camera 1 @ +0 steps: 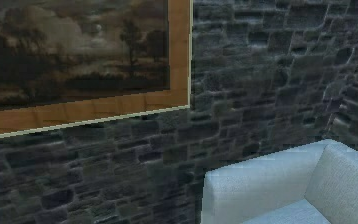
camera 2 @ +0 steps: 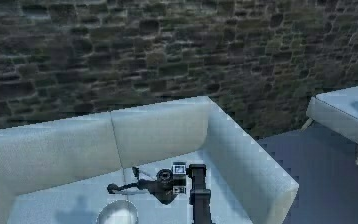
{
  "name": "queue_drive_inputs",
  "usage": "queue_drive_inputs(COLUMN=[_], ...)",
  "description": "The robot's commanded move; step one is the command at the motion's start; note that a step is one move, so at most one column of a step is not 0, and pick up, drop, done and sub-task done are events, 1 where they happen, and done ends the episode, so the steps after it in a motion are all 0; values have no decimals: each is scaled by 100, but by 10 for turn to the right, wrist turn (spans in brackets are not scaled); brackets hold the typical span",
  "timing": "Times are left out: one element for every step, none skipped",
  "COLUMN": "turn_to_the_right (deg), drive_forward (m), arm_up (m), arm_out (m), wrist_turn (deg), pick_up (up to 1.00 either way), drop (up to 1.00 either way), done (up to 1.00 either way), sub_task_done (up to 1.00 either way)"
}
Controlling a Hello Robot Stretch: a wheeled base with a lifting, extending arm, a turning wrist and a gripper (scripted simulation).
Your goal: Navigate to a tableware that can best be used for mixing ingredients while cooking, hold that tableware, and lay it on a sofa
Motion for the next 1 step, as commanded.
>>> queue_drive_inputs(turn_to_the_right=[0], drive_forward=[0], arm_up=[0], arm_out=[0], wrist_turn=[0], pick_up=[0], drop=[0], done=[100], sub_task_done=[0])
